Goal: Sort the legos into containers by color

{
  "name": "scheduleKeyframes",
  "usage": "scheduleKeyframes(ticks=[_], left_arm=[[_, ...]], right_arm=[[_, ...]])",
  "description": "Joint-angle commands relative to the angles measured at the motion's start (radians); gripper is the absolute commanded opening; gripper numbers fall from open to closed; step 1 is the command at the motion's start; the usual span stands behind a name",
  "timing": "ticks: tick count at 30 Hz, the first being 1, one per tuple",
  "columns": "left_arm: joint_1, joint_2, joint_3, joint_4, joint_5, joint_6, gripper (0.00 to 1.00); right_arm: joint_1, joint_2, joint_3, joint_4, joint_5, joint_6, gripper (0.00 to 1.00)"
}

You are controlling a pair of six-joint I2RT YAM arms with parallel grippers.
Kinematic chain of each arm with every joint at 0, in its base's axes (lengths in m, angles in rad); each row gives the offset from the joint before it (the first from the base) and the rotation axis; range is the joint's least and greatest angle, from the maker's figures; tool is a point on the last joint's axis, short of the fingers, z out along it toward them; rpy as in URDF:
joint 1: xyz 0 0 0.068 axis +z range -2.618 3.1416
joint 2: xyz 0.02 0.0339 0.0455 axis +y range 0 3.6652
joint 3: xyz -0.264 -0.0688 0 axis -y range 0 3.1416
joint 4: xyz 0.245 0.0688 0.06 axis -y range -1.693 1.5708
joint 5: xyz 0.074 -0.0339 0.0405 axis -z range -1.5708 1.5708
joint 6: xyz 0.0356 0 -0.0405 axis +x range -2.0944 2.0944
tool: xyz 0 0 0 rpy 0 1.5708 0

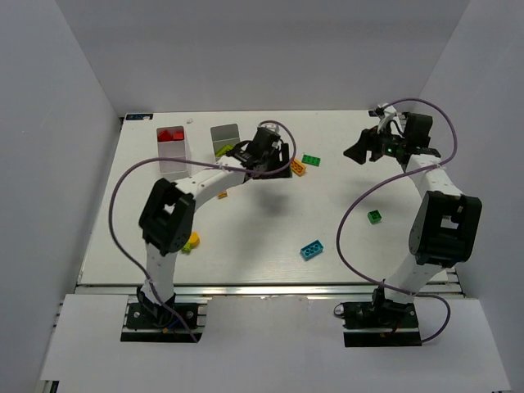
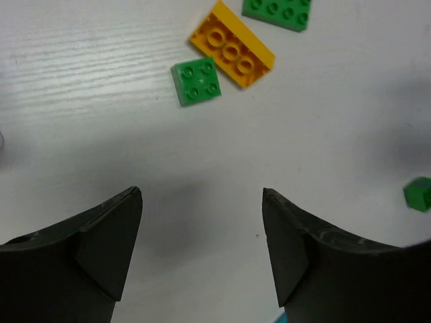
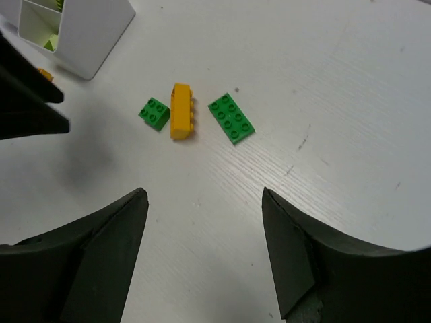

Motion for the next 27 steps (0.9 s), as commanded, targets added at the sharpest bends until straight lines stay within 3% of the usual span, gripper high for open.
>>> scheduleKeyframes(ticks=[1, 3, 15, 27], left_arm=[[-0.012, 0.115, 0.177, -0.165, -0.096, 0.043, 0.81], [-0.015, 0.163, 0.260, -0.178, -0.101, 0.049, 0.81], [-0.037, 0.358, 0.425, -0.164, -0.096, 0.066, 0.82], [-0.046, 0.491, 0.552, -0.146, -0.270, 0.049, 0.77]], right_arm=[[-0.030, -0.084, -0.026, -0.023, -0.018, -0.045, 0.74], [-0.043, -0.093, -0.042, -0.024, -0.018, -0.049, 0.74], [-0.061, -0.062, -0.032, -0.001, -0.035, -0.013, 0.80], [-0.070, -0.075, -0.052, 0.022, -0.056, 0.015, 0.83]])
